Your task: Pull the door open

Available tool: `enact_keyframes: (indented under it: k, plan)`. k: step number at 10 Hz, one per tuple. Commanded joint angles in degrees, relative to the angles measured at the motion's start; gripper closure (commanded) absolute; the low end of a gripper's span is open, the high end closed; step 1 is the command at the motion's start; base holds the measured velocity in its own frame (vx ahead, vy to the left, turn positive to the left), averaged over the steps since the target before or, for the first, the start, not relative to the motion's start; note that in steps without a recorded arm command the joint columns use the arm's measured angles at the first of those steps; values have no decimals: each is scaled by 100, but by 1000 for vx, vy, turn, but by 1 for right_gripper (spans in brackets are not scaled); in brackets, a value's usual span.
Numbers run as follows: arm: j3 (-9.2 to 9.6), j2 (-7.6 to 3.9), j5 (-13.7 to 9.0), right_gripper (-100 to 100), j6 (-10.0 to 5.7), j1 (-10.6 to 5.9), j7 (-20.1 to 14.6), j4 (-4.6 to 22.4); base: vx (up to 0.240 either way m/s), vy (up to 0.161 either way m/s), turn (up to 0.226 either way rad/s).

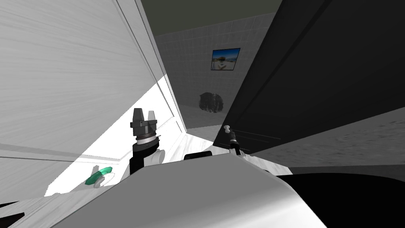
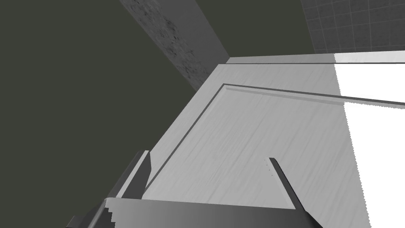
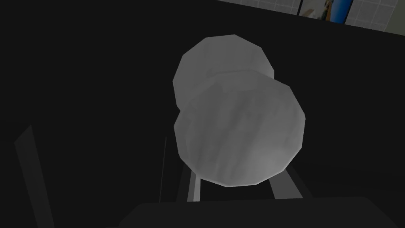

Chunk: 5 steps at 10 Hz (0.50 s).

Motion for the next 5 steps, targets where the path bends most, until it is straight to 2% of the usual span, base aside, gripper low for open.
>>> enact_keyframes:
  k: [1,4,5]
  plan:
    - [31,51,-14,100,-4,-23,-220,13,-45,-21,47]
    - [6,47,-119,100,10,-62,-678,63,-36,-11,62]
    - [6,47,-119,100,10,-62,-696,63,-32,-16,35]
